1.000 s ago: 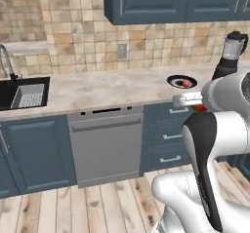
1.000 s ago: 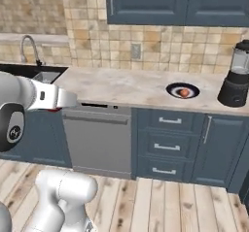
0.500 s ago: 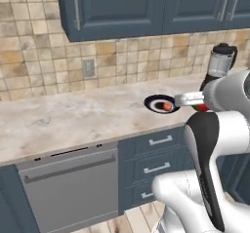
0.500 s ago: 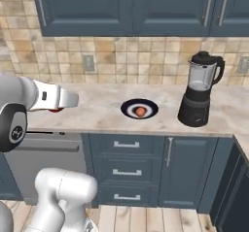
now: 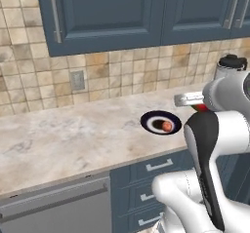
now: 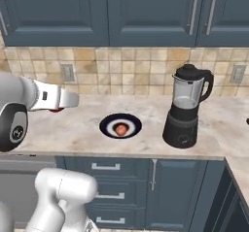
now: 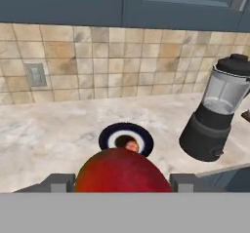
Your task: Pick the peach and mango from the fridge and place them on the plate next to the blender to make a fruit smoothie.
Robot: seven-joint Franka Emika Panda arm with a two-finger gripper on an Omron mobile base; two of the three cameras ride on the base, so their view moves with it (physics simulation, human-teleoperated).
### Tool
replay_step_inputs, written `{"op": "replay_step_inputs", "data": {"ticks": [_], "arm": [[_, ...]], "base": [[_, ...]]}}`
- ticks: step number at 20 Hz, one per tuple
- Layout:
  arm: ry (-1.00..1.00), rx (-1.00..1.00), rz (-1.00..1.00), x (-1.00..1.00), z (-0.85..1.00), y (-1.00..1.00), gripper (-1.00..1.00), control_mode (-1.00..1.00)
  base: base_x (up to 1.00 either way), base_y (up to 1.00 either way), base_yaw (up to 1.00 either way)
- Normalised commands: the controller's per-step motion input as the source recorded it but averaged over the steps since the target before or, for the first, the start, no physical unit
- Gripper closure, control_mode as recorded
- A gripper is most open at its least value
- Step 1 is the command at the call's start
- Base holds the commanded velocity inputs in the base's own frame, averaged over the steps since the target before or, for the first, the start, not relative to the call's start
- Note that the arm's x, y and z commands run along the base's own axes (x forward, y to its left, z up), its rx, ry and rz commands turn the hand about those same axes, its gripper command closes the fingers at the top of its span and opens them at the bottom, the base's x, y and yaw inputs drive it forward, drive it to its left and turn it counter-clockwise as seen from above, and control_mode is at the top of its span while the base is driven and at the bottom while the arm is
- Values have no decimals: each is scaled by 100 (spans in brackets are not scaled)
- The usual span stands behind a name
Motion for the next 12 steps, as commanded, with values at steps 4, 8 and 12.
{"op": "replay_step_inputs", "data": {"ticks": [4,8,12], "arm": [[9,0,0,19,-22,-5,100,-100],[42,0,0,93,-100,-18,100,-100],[37,0,0,100,-100,-5,100,-100]], "base": [[46,-18,0],[0,0,0],[0,0,0]]}}
